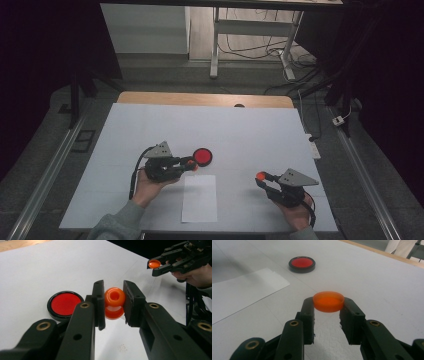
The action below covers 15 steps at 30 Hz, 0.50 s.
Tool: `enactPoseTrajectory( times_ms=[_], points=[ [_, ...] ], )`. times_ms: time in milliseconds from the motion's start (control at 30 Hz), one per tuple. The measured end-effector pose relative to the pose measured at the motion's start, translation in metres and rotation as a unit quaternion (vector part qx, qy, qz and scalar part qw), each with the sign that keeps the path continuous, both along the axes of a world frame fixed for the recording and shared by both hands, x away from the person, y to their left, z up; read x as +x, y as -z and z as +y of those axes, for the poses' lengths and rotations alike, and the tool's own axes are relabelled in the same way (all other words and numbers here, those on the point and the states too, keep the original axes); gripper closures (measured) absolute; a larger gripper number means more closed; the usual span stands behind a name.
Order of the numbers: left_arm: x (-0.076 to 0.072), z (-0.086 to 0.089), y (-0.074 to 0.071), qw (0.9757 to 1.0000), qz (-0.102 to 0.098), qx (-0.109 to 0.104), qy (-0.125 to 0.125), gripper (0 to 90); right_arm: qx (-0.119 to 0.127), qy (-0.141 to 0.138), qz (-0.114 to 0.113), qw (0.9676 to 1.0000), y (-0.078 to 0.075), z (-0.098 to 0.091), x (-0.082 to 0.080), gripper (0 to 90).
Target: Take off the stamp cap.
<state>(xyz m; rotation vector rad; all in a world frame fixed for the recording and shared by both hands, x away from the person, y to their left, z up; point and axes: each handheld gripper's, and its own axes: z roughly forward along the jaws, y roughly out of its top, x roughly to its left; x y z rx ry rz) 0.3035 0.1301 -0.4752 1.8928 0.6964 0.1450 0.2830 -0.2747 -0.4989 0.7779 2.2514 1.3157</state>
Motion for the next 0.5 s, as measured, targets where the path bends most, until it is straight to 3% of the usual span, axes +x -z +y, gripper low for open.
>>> enactPoseTrajectory(
  times_ms=[500],
  points=[
    [0.0047,0.0011,-0.0065,0.9999,-0.008,0.002,-0.011,72.9,0.005,-0.004,-0.008,0.9999,-0.0025,0.0022,-0.0003,64.9]
  ],
)
